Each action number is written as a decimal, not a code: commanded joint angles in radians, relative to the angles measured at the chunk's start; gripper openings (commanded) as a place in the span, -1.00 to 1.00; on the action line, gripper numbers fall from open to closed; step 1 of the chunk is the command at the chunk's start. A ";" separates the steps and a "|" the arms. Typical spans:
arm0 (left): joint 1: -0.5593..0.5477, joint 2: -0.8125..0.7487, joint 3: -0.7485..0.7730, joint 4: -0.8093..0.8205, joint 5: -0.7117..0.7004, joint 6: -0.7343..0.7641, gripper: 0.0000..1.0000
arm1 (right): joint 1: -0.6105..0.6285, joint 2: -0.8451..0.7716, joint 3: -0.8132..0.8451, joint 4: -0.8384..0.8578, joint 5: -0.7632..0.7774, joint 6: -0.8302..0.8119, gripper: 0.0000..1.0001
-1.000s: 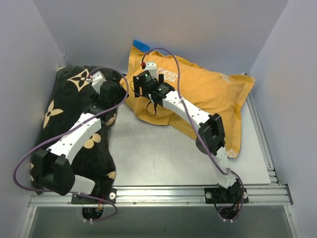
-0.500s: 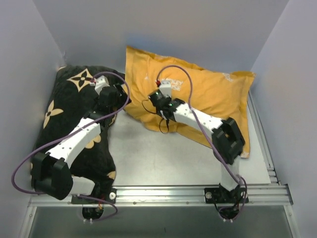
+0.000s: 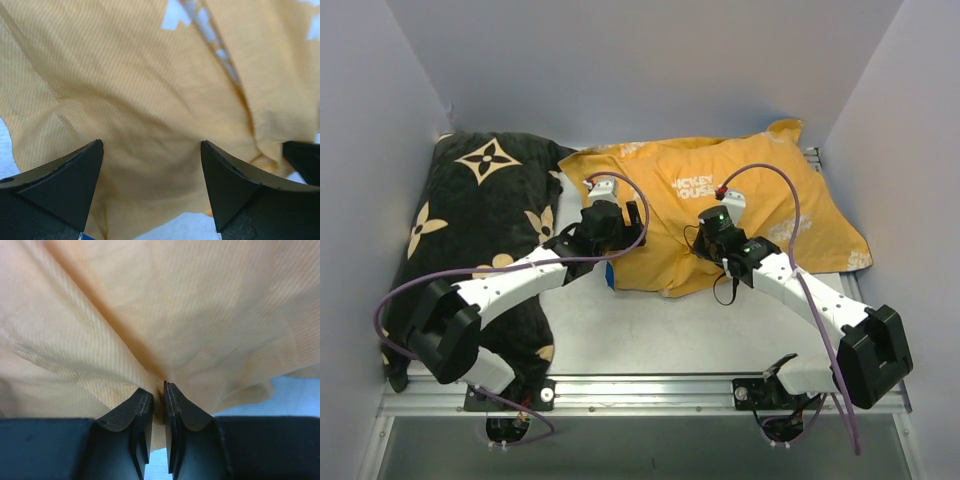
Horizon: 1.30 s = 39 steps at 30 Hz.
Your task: Remove the pillowcase from the pillow
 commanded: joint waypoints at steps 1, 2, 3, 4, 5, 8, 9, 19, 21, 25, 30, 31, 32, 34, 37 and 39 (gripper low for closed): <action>0.010 0.056 -0.022 0.026 -0.025 -0.030 0.75 | -0.026 -0.061 -0.017 0.035 -0.068 0.004 -0.63; 0.008 0.065 -0.025 0.027 -0.026 -0.041 0.68 | -0.026 -0.065 -0.016 0.030 -0.066 -0.006 -0.59; 0.010 0.078 -0.038 0.030 -0.026 -0.044 0.51 | -0.029 -0.071 -0.016 0.029 -0.063 -0.011 -0.59; 0.010 0.084 -0.041 0.026 -0.026 -0.044 0.33 | -0.035 -0.074 -0.013 0.026 -0.063 -0.014 -0.59; 0.010 0.087 -0.044 0.019 -0.040 -0.050 0.17 | -0.041 -0.073 -0.007 0.021 -0.068 -0.025 -0.61; 0.014 0.085 -0.050 -0.022 -0.069 -0.055 -0.58 | -0.069 -0.064 0.004 0.010 -0.075 -0.033 -0.88; 0.016 0.073 -0.056 -0.051 -0.098 -0.059 -0.72 | -0.075 -0.059 0.006 0.007 -0.086 -0.034 -0.92; 0.097 -0.134 -0.183 -0.188 -0.167 -0.124 -1.00 | -0.244 -0.091 0.010 -0.039 -0.120 -0.031 -1.00; 0.103 -0.203 -0.211 -0.221 -0.200 -0.133 -0.95 | -0.253 -0.088 0.013 -0.039 -0.123 -0.029 -1.00; 0.169 -0.246 -0.249 -0.229 -0.172 -0.139 -0.65 | -0.251 -0.049 0.014 -0.028 -0.173 -0.020 -1.00; 0.100 -0.229 -0.162 -0.205 -0.144 -0.033 -0.06 | -0.210 0.007 0.004 0.007 -0.210 -0.025 -1.00; 0.042 -0.232 -0.139 -0.202 -0.152 0.009 0.04 | -0.193 0.011 0.004 0.009 -0.209 -0.026 -1.00; 0.013 -0.232 -0.116 -0.206 -0.172 0.031 0.19 | -0.188 0.019 0.004 0.012 -0.209 -0.025 -1.00; -0.076 -0.231 -0.035 -0.218 -0.200 0.068 0.51 | -0.172 0.030 0.007 0.016 -0.213 -0.025 -1.00; -0.162 -0.211 0.053 -0.238 -0.279 0.059 0.78 | -0.155 0.037 0.012 0.018 -0.212 -0.026 -1.00; -0.240 -0.165 0.088 -0.254 -0.379 0.039 0.88 | -0.152 0.041 0.013 0.021 -0.210 -0.025 -1.00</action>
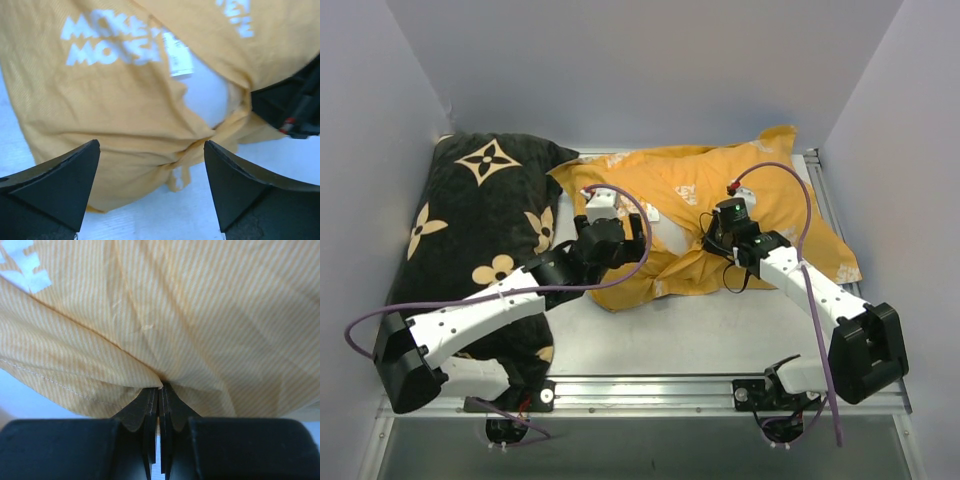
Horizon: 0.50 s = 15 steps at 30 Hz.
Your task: Remove the pillowcase from the pillow
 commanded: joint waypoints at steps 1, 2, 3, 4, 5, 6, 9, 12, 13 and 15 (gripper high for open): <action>-0.089 0.062 0.125 -0.024 -0.201 -0.007 0.91 | 0.014 0.018 0.031 0.001 0.007 -0.005 -1.00; -0.124 0.120 0.150 -0.057 -0.243 -0.024 0.95 | 0.014 0.021 0.033 0.003 0.006 -0.004 -1.00; -0.134 0.150 0.179 -0.079 -0.278 -0.066 0.95 | 0.013 0.021 0.033 0.003 0.009 -0.002 -1.00; -0.142 0.206 0.223 -0.101 -0.347 -0.091 0.95 | 0.014 0.023 0.033 0.003 0.009 0.001 -1.00; -0.145 0.229 0.243 -0.134 -0.372 -0.116 0.95 | 0.014 0.022 0.034 0.003 0.009 0.001 -1.00; -0.146 0.251 0.260 -0.144 -0.390 -0.146 0.95 | 0.014 0.020 0.036 0.003 0.009 0.002 -1.00; -0.143 0.325 0.312 -0.156 -0.403 -0.160 0.95 | 0.006 0.023 0.039 0.003 0.007 0.004 -1.00; -0.132 0.383 0.360 -0.194 -0.387 -0.189 0.95 | -0.017 0.031 0.042 0.004 -0.009 0.011 -1.00; -0.125 0.392 0.363 -0.210 -0.386 -0.199 0.94 | -0.024 0.035 0.045 0.003 -0.019 0.014 -1.00; -0.103 0.388 0.339 -0.207 -0.343 -0.206 0.71 | -0.040 0.040 0.047 0.003 -0.023 0.015 -1.00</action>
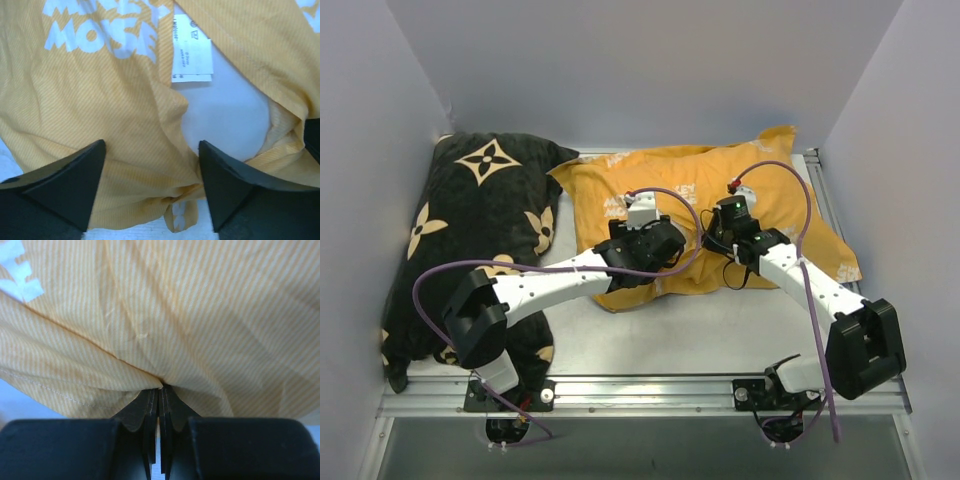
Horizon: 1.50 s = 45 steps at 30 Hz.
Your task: Remove the pillowcase from the pillow
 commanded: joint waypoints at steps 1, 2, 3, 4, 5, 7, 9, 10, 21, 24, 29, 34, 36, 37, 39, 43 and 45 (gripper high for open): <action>0.054 -0.028 0.030 -0.050 0.003 -0.041 0.57 | -0.029 0.023 0.036 -0.005 -0.010 0.008 -1.00; 0.067 -0.039 0.012 -0.047 0.029 -0.041 0.43 | -0.035 0.023 0.036 -0.004 -0.013 0.008 -1.00; 0.082 -0.053 -0.028 -0.043 0.048 -0.035 0.04 | -0.047 0.024 0.036 -0.004 -0.014 0.008 -1.00; 0.108 -0.090 -0.057 -0.026 0.060 -0.035 -0.11 | -0.053 0.023 0.033 -0.004 -0.016 0.007 -1.00; 0.122 -0.111 -0.083 -0.015 0.075 -0.035 -0.27 | -0.061 0.023 0.031 -0.002 -0.020 0.006 -1.00; 0.140 -0.180 -0.160 0.012 0.117 -0.020 -0.71 | -0.076 0.027 0.030 -0.001 -0.022 0.007 -1.00; 0.153 -0.226 -0.208 0.019 0.118 -0.009 -0.93 | -0.081 0.029 0.024 0.001 -0.016 0.007 -1.00; 0.154 -0.266 -0.246 0.014 0.121 -0.004 -1.00 | -0.090 0.033 0.022 0.001 -0.014 0.006 -1.00; 0.351 -0.469 -0.682 0.147 0.338 -0.130 -1.00 | -0.193 0.046 0.004 0.013 -0.079 0.020 -1.00; 0.328 -0.353 -0.670 0.200 0.385 -0.138 -1.00 | -0.117 0.035 0.039 -0.031 0.001 -0.019 -1.00; 0.291 -0.257 -0.680 0.333 0.416 -0.123 -1.00 | -0.026 -0.022 0.045 -0.067 0.038 -0.061 -0.75; 0.288 -0.269 -0.712 0.407 0.434 -0.110 -1.00 | 0.124 -0.155 0.050 -0.079 0.072 -0.109 -0.23; 0.285 -0.279 -0.722 0.430 0.440 -0.104 -1.00 | 0.187 -0.201 0.073 -0.080 0.113 -0.144 -0.01; 0.285 -0.288 -0.731 0.448 0.453 -0.103 -1.00 | 0.257 -0.209 0.082 -0.082 0.124 -0.159 0.05; 0.283 -0.303 -0.740 0.488 0.462 -0.100 -1.00 | 0.319 -0.200 0.131 -0.085 0.154 -0.176 0.18; 0.285 -0.346 -0.777 0.537 0.474 -0.103 -1.00 | 0.400 -0.096 0.228 -0.114 0.156 -0.214 0.36; 0.285 -0.375 -0.798 0.557 0.473 -0.104 -1.00 | 0.419 -0.015 0.274 -0.122 0.150 -0.224 0.43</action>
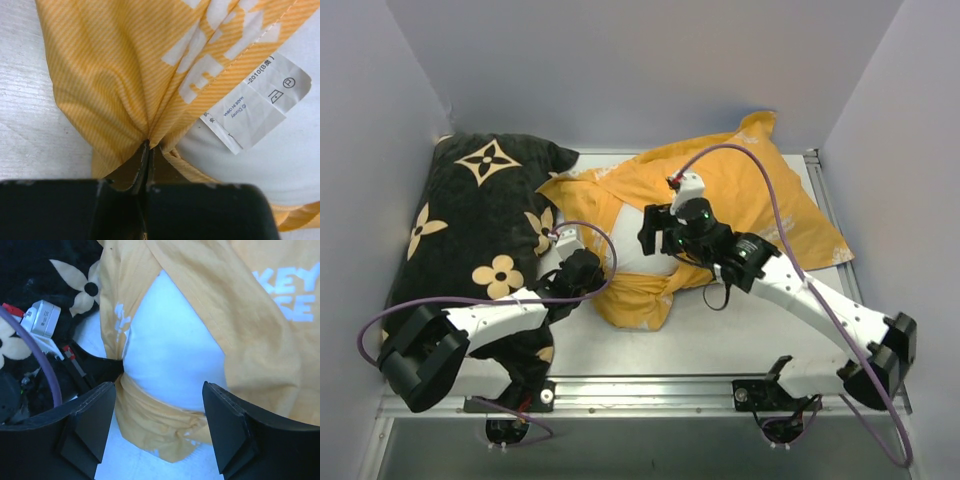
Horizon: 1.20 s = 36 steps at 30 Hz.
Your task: Remove the pillowcase from the pillow
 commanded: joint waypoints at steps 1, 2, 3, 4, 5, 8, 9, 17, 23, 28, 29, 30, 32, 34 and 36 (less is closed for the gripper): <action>-0.012 -0.047 -0.044 0.024 0.060 0.012 -1.00 | 0.020 0.130 0.062 -0.043 0.034 -0.049 0.46; -0.012 -0.053 -0.051 0.027 0.061 0.012 -1.00 | 0.021 0.159 0.079 -0.045 0.023 -0.052 0.52; -0.009 -0.067 -0.055 0.027 0.058 0.012 -1.00 | 0.023 0.219 0.096 -0.054 0.016 -0.049 0.54; -0.010 -0.072 -0.053 0.027 0.058 0.015 -1.00 | 0.025 0.247 0.122 -0.065 0.008 -0.052 0.57; -0.009 -0.076 -0.053 0.025 0.057 0.019 -1.00 | 0.025 0.275 0.131 -0.066 -0.018 -0.058 0.66; -0.009 -0.089 -0.053 0.018 0.055 0.023 -1.00 | 0.040 0.361 0.157 -0.091 -0.032 -0.060 0.80; -0.007 -0.092 -0.055 0.018 0.057 0.024 -1.00 | 0.046 0.397 0.165 -0.100 -0.021 -0.061 0.83; -0.006 -0.092 -0.055 0.016 0.065 0.032 -1.00 | 0.074 0.546 0.211 -0.117 -0.004 -0.020 1.00; -0.004 -0.138 -0.041 -0.002 0.069 0.047 -1.00 | -0.013 0.717 0.308 -0.189 -0.105 0.026 -0.67; -0.006 -0.159 -0.003 -0.017 0.127 0.101 -1.00 | -0.132 0.639 0.341 -0.166 -0.262 0.065 -1.00; -0.007 -0.156 0.008 -0.019 0.141 0.110 -1.00 | -0.156 0.623 0.352 -0.161 -0.309 0.095 -1.00; -0.010 -0.149 0.025 -0.027 0.152 0.113 -1.00 | -0.199 0.600 0.364 -0.154 -0.338 0.110 -1.00; -0.033 -0.142 0.040 -0.028 0.175 0.139 -1.00 | -0.248 0.588 0.413 -0.143 -0.404 0.141 -1.00; -0.067 -0.125 0.066 -0.054 0.170 0.159 -1.00 | -0.313 0.574 0.447 -0.132 -0.431 0.189 -1.00; -0.088 -0.100 0.083 -0.065 0.169 0.171 -1.00 | -0.354 0.566 0.484 -0.103 -0.483 0.242 -1.00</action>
